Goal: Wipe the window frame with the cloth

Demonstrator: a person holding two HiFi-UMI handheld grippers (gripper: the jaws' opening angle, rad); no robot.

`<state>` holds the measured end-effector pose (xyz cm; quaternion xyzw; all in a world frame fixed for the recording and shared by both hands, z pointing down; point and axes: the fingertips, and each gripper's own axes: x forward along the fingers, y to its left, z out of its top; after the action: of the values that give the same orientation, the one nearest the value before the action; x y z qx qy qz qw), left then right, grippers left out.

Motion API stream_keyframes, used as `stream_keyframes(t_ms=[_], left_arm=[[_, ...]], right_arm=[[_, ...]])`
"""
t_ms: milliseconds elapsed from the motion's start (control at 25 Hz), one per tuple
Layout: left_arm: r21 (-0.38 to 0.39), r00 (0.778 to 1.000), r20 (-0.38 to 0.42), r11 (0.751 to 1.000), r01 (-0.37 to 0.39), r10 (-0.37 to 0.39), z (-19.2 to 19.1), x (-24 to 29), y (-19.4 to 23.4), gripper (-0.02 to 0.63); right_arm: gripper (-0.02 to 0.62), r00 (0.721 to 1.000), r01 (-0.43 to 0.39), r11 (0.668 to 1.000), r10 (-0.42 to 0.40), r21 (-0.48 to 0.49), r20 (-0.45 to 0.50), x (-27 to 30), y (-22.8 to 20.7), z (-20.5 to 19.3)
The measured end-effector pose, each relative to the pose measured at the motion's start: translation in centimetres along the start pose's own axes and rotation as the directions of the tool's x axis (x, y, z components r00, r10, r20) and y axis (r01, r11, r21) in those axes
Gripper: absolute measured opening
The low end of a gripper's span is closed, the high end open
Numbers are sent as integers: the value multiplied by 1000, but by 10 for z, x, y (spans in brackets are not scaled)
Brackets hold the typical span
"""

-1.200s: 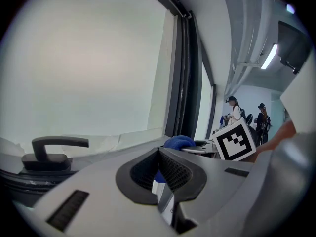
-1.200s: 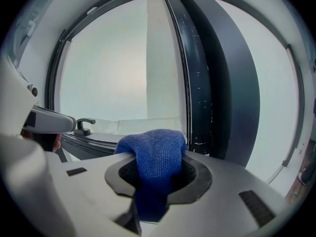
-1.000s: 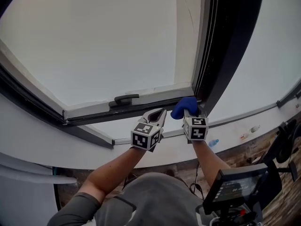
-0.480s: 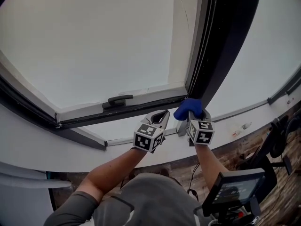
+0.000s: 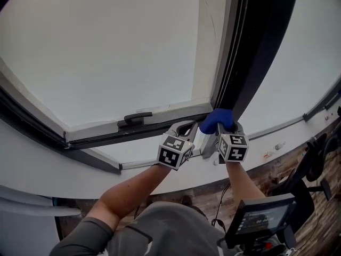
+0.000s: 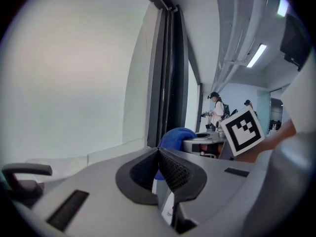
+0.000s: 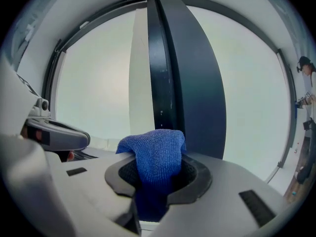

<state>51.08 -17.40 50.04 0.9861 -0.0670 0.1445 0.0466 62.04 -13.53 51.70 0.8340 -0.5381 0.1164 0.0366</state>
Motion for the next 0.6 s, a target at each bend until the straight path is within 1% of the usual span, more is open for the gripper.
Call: stream_keyframes(t_ms=[120,360,600], left_arm=[[-2,1000,25,1000,-4,4,22,-12,-3,9],[6,998,60,1000,16,-17,65,-19,3,9],[32,992,121,998,45,-49,126,-34,-6,9]], right_arm=[[120,999,-7,1000,7,1,50,-17,5,30],[120,996,-25,1000,26,-12,91,-22,17,86],[120,990,-31,999,35,-33,140,-37,25,149]])
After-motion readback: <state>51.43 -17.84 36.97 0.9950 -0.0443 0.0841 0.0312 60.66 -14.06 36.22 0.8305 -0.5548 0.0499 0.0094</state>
